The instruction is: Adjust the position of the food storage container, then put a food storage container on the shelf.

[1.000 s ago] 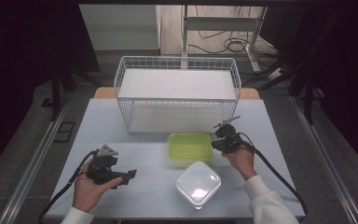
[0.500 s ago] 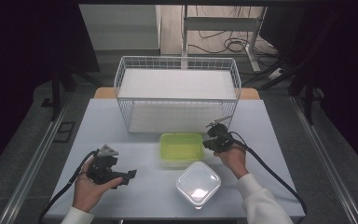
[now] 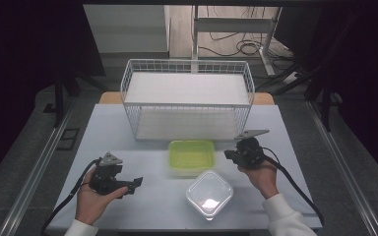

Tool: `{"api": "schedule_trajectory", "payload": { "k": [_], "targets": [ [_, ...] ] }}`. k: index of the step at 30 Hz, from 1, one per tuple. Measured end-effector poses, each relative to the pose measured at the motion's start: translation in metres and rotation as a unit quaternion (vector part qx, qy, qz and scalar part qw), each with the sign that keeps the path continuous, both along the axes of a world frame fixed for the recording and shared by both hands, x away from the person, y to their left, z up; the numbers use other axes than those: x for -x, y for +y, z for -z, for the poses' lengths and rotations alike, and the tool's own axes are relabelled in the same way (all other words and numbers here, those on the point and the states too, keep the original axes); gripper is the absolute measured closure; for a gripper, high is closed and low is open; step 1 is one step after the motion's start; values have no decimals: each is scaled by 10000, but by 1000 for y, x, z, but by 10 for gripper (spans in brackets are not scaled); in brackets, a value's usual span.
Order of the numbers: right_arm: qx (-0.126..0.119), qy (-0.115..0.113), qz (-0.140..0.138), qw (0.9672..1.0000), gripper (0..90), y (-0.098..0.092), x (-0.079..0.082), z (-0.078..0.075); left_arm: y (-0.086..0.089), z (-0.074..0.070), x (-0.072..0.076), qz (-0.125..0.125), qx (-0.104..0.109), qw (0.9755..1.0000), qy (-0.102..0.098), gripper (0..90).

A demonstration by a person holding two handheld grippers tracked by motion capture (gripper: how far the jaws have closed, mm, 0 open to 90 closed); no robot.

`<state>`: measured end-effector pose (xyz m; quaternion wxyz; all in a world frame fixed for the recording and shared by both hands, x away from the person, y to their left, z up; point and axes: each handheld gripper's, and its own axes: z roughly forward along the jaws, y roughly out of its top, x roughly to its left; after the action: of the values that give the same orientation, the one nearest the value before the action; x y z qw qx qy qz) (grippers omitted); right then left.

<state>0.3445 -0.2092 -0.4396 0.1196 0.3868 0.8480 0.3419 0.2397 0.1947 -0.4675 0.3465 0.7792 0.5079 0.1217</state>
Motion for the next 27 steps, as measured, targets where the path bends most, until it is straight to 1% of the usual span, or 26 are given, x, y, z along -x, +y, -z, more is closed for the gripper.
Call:
{"api": "schedule_trajectory", "payload": {
  "k": [1,4,5,6,7,8,9,10,11,13,15,16,21,23,24,25,27],
  "targets": [
    [32,-2,-16,10000,891,-4,5,0,0,0,1,18,-18,10000,13,133],
    [-78,-1,-22,10000,888,-10,12,-1,0,-1,1,-7,32,10000,13,133],
    [-149,23,-13,9999,839,-13,16,-1,-1,-1,1,-5,27,10000,22,133],
    [-149,23,-13,9999,839,-13,16,-1,-1,-1,1,-5,27,10000,22,133],
    [-217,20,-22,9998,776,-14,18,-2,-1,-1,1,-9,29,10000,24,133],
    [-359,59,20,9993,588,-17,20,-2,-1,-1,1,-17,59,10000,19,133],
    [-466,91,54,9989,540,-18,20,-3,-1,-1,1,-17,59,10000,19,133],
    [-466,91,54,9989,540,-18,20,-3,0,-2,0,-15,72,10000,13,133],
    [-575,66,114,9983,509,-19,20,-3,0,-2,0,-12,83,10000,11,133],
    [-712,79,210,9972,464,-23,18,-3,1,-2,-1,-20,97,10000,4,134],
    [-822,112,290,9961,430,-25,17,-2,1,-2,-3,-2,139,9999,11,135],
    [-840,124,316,9959,414,-26,17,-1,1,-1,-4,-3,147,9999,16,135],
    [-1085,214,433,9929,366,-34,15,1,1,-1,-6,-43,190,9998,16,138],
    [-1148,213,439,9922,350,-36,14,0,1,-2,-7,-89,247,9997,4,142],
    [-1192,214,422,9917,335,-37,14,0,2,-3,-8,-127,322,9994,-3,150],
    [-1192,214,422,9917,335,-37,14,0,2,-3,-8,-127,322,9994,-3,154],
    [-1212,260,359,9916,313,-38,14,2,1,-3,-10,-182,399,9990,-4,163]
  ]
}}
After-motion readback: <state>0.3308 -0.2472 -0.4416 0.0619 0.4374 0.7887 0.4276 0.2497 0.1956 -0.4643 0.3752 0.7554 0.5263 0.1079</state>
